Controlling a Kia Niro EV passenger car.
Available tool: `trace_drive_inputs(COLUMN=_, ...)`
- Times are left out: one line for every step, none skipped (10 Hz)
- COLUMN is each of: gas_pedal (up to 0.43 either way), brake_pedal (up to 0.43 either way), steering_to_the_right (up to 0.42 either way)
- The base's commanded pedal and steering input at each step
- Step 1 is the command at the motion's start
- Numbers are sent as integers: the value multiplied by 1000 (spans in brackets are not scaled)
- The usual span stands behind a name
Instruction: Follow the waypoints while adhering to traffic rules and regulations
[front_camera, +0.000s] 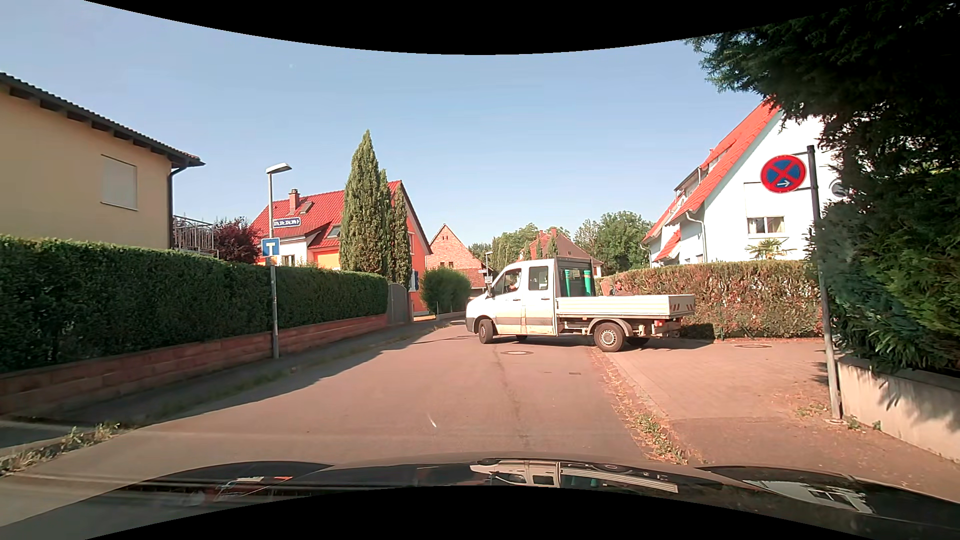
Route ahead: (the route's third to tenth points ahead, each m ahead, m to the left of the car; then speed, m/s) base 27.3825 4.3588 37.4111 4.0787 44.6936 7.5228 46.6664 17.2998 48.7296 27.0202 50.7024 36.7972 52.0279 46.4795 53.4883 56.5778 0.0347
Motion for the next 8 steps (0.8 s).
trace_drive_inputs(gas_pedal=0, brake_pedal=134, steering_to_the_right=49)
trace_drive_inputs(gas_pedal=0, brake_pedal=128, steering_to_the_right=49)
trace_drive_inputs(gas_pedal=0, brake_pedal=128, steering_to_the_right=49)
trace_drive_inputs(gas_pedal=0, brake_pedal=134, steering_to_the_right=49)
trace_drive_inputs(gas_pedal=0, brake_pedal=134, steering_to_the_right=49)
trace_drive_inputs(gas_pedal=0, brake_pedal=134, steering_to_the_right=49)
trace_drive_inputs(gas_pedal=0, brake_pedal=134, steering_to_the_right=49)
trace_drive_inputs(gas_pedal=0, brake_pedal=134, steering_to_the_right=49)
